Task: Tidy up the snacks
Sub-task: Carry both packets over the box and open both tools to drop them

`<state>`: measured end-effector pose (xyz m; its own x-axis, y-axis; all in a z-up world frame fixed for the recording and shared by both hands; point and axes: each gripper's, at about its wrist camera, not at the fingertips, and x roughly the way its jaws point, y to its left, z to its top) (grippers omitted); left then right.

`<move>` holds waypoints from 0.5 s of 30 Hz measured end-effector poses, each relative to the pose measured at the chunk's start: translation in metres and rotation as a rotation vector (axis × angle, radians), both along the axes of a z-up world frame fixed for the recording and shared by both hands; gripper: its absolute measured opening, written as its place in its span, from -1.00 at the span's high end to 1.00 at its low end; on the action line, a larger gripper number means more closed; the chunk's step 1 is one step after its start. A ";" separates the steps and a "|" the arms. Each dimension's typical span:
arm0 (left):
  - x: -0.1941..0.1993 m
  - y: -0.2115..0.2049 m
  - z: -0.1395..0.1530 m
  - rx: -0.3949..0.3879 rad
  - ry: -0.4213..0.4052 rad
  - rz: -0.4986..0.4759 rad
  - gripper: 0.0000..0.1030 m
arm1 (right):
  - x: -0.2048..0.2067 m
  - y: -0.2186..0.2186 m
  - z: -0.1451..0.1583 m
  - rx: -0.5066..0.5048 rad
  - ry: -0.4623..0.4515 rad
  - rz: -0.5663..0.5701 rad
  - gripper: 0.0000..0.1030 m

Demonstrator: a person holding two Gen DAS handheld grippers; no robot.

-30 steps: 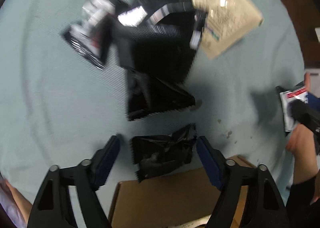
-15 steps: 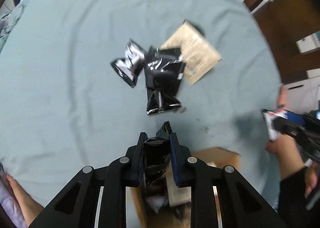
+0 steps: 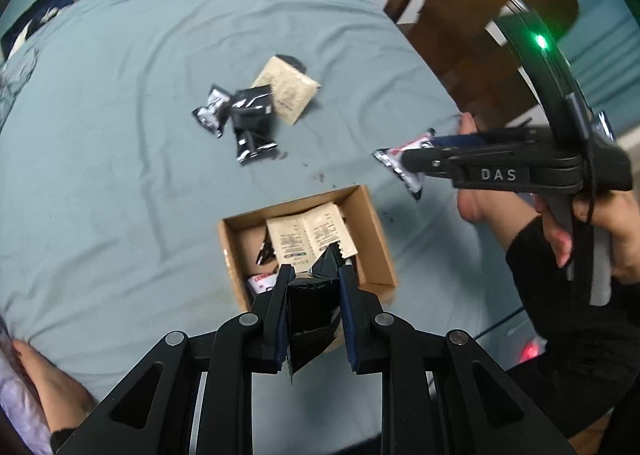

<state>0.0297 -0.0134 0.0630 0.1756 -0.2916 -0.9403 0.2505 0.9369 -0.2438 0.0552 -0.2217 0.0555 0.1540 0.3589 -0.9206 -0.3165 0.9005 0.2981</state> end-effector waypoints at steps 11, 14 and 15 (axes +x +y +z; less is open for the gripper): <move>0.007 0.004 -0.008 -0.040 -0.035 0.042 0.16 | -0.024 0.028 0.028 -0.005 -0.043 0.047 0.17; 0.007 0.017 0.003 0.002 -0.111 0.099 -0.56 | -0.027 0.033 0.031 -0.010 -0.040 0.065 0.17; 0.006 0.021 0.005 0.021 -0.142 0.116 -0.57 | -0.027 0.034 0.031 -0.010 -0.038 0.068 0.17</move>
<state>0.0356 0.0079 0.0683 0.3389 -0.2421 -0.9091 0.1708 0.9661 -0.1936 0.0280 -0.1878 0.0869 0.1645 0.3604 -0.9182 -0.3881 0.8794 0.2756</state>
